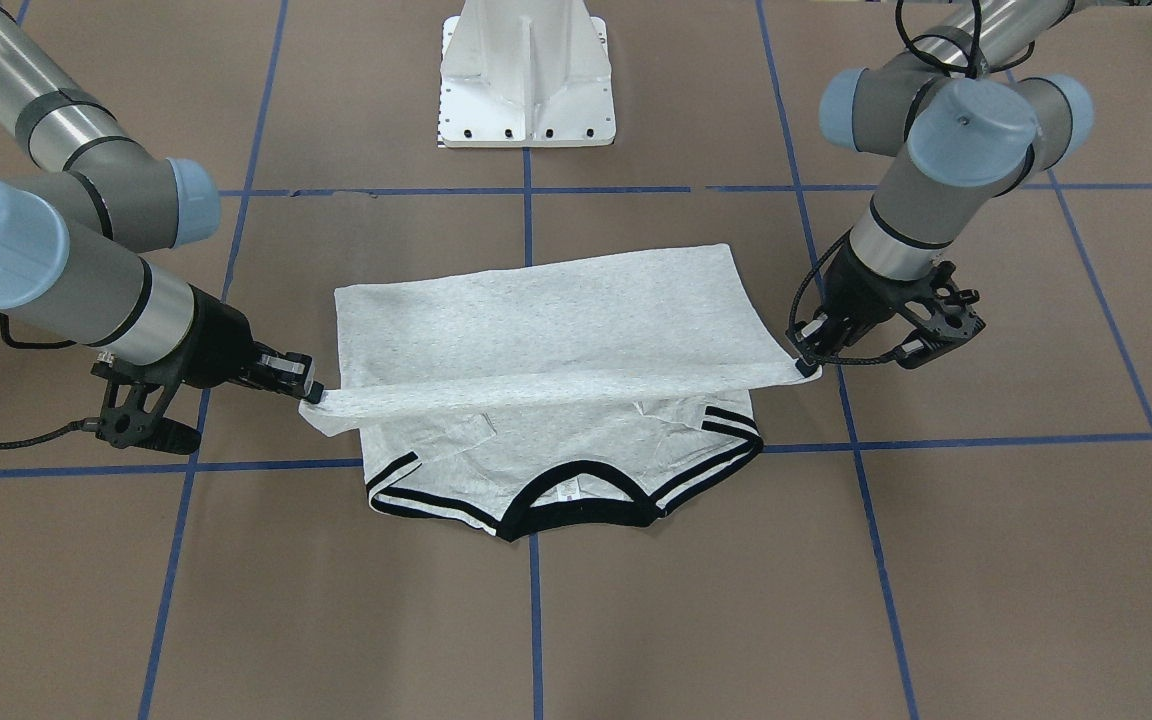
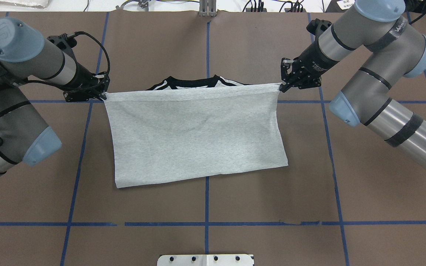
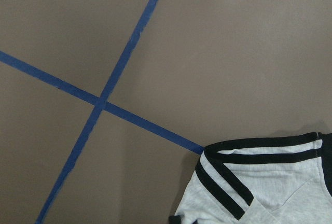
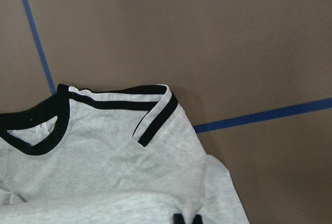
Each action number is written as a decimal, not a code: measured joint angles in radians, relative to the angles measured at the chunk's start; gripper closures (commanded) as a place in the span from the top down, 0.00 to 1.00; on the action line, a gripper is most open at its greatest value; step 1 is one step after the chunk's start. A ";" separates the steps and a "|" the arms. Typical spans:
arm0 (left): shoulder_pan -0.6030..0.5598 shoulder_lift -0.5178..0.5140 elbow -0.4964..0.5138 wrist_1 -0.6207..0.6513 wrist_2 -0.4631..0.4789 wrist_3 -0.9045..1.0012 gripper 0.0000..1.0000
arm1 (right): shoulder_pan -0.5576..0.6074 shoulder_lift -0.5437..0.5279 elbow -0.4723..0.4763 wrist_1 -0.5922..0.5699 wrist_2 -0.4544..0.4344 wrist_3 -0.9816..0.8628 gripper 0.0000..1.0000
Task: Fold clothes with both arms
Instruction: 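Lower the hem with both grippers just below the collar, then release the hem and raise the left gripper while the right moves to the side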
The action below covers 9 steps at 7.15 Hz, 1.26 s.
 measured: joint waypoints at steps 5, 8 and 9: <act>0.004 -0.093 0.144 -0.010 0.009 -0.023 0.00 | -0.005 0.020 -0.064 -0.001 -0.024 -0.040 0.00; 0.005 -0.101 0.156 -0.012 0.014 -0.025 0.08 | -0.014 0.074 -0.121 0.002 -0.039 -0.040 0.00; 0.005 -0.102 0.156 -0.012 0.013 -0.025 0.58 | -0.015 0.084 -0.126 0.002 -0.040 -0.039 0.79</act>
